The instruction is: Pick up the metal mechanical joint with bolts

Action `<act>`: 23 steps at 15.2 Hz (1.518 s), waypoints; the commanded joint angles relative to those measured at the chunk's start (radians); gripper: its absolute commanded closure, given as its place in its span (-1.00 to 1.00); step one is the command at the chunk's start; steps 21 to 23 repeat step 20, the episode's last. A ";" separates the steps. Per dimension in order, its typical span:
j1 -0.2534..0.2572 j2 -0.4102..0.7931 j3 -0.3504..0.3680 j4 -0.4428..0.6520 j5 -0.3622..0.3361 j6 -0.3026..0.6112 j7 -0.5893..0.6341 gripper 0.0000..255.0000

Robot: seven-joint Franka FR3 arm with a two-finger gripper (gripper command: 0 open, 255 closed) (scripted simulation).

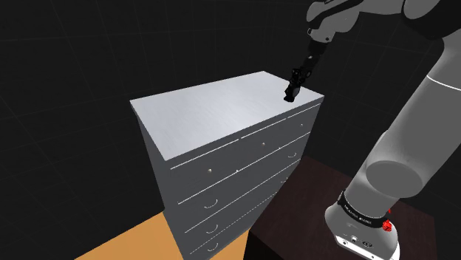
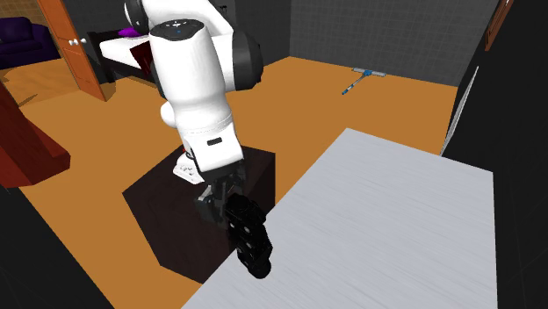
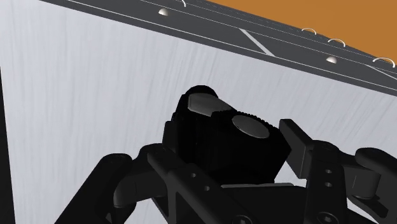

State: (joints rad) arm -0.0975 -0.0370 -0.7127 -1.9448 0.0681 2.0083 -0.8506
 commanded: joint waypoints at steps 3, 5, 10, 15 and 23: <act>0.001 0.001 0.001 -0.001 0.000 0.000 0.001 1.00; 0.001 -0.004 0.002 0.022 -0.005 -0.026 0.006 1.00; 0.002 -0.012 0.004 0.081 -0.012 -0.092 0.015 1.00; 0.003 -0.013 0.004 0.148 -0.014 -0.158 0.020 1.00; 0.003 -0.010 0.004 0.193 -0.013 -0.201 0.022 1.00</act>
